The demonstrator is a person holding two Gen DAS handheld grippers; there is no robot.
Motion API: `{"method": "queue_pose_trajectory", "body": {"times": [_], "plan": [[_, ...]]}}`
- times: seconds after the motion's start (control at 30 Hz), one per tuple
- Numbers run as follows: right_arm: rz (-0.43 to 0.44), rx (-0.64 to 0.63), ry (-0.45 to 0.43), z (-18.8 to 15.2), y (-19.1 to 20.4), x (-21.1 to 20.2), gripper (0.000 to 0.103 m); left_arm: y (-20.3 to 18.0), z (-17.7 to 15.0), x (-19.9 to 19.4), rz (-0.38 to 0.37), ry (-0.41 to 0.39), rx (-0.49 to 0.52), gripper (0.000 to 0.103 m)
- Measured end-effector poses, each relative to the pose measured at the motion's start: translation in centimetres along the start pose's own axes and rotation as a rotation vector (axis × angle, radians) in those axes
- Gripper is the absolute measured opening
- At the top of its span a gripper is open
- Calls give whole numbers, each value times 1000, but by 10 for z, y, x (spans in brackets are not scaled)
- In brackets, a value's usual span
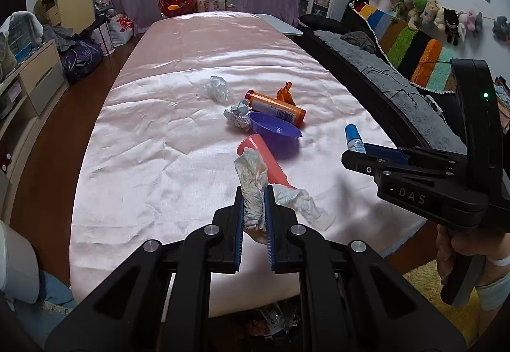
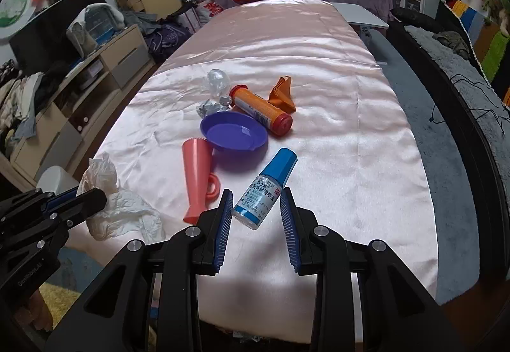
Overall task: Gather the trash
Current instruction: 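Grasp the crumpled white tissue with the left tool, then carry the tissue down into the black bin and open the left tool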
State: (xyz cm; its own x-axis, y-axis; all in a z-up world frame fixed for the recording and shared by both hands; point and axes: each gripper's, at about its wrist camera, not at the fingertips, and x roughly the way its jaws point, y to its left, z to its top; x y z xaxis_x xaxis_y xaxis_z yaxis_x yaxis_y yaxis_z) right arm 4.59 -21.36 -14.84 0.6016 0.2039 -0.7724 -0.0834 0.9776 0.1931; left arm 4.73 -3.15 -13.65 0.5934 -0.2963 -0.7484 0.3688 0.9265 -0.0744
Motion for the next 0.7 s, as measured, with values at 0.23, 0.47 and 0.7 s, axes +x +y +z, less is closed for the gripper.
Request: {"method": "queue_pose_trajectory", "body": {"times": [0.23,0.47,0.7], "plan": [[2,-15,-9,-30,13,-35,32,-4,-33,-28,3,9,-24,11],[28,-20,17,-68,17,-52,32,-10,-79,-40,-27,55,-49,11],[77,-2,81,-112,23,-47,32,-20,-127,-29,-77,136,-63,11]]}}
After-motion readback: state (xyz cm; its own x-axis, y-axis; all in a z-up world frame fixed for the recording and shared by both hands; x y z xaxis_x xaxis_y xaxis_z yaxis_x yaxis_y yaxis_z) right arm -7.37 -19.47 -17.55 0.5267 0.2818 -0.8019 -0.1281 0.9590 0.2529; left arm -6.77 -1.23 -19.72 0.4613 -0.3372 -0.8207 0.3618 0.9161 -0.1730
